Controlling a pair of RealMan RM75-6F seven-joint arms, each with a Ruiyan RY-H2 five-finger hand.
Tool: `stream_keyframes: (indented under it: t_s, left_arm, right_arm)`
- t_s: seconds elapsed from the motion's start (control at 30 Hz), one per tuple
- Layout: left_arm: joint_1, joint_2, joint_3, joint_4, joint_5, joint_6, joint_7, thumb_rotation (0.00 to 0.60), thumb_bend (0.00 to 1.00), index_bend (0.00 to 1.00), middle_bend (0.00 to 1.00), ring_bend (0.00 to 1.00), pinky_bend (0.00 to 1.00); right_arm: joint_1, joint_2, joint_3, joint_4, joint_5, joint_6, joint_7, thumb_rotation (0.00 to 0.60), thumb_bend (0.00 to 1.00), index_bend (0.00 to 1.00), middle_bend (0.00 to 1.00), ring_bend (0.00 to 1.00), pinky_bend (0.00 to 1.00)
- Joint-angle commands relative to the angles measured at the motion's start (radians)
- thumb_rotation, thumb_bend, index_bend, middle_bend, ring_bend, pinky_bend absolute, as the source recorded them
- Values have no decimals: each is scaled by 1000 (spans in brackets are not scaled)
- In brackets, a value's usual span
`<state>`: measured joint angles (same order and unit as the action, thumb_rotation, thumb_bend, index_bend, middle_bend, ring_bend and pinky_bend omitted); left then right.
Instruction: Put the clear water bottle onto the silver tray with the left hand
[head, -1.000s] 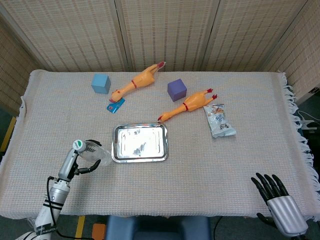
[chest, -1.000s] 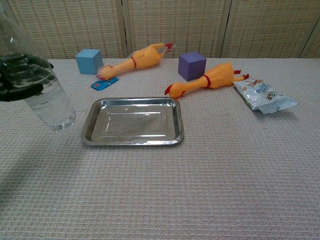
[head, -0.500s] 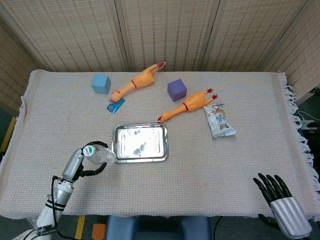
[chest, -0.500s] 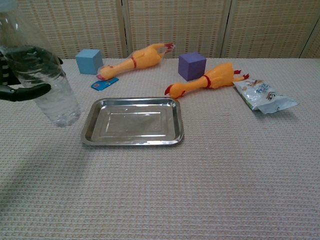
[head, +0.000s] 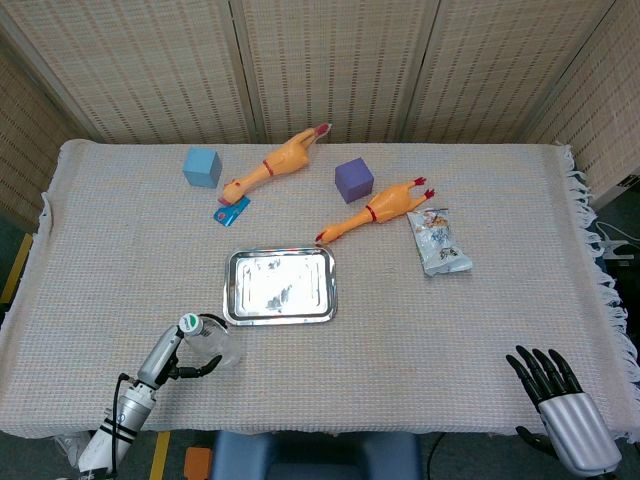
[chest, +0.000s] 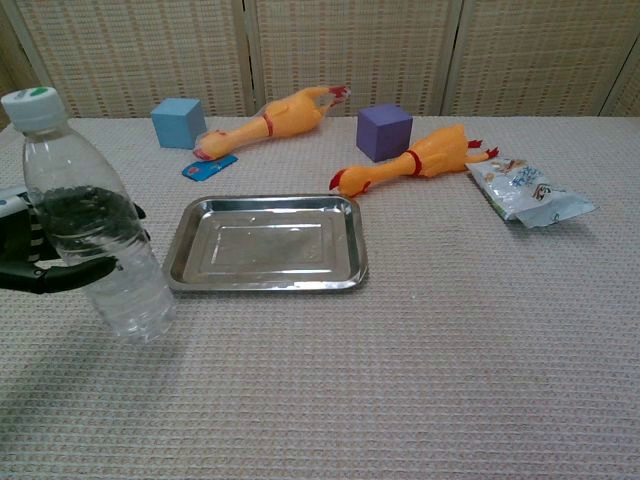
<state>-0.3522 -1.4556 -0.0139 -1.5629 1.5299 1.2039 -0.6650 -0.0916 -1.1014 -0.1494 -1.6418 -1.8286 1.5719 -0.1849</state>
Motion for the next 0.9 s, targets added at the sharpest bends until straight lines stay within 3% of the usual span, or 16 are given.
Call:
stream_keyframes:
  t_s: [0.03, 0.13, 0.23, 0.33, 0.43, 0.57, 0.8, 0.9]
  left_arm:
    - [1, -21, 27, 60, 37, 10, -53, 600, 432, 279, 345, 202, 344]
    - [5, -21, -38, 137, 24, 90, 8, 600, 432, 276, 338, 186, 329]
    - [11, 2, -141, 210, -59, 146, -1, 600, 432, 277, 334, 181, 325]
    - [14, 49, -217, 281, -145, 148, -17, 600, 431, 276, 334, 177, 324]
    - [28, 100, -241, 277, -205, 95, -110, 600, 432, 276, 333, 168, 317]
    - [43, 123, -180, 207, -138, 79, -155, 600, 431, 276, 332, 168, 317]
    - [62, 143, 17, -86, 205, 174, -233, 600, 430, 276, 331, 167, 318]
    - [46, 141, 57, -144, 276, 171, -207, 600, 430, 276, 331, 167, 318]
  right_arm:
    - [2, -2, 1, -1, 4, -7, -5, 600, 24, 0, 0, 0, 0]
    - [2, -1, 1, -3, 6, -8, -3, 600, 24, 0, 0, 0, 0]
    - [0, 3, 1, -2, 1, 4, 6, 600, 24, 0, 0, 0, 0]
    - [-3, 5, -2, -1, -8, 12, 6, 600, 24, 0, 0, 0, 0]
    - [-5, 2, -6, -1, -20, 16, -1, 600, 23, 0, 0, 0, 0]
    - [-8, -4, -11, 0, -30, 15, -17, 600, 24, 0, 0, 0, 0]
    - [-9, -4, -2, 1, -12, 16, -13, 600, 24, 0, 0, 0, 0]
    - [-7, 1, -1, 0, -9, 12, -5, 600, 24, 0, 0, 0, 0]
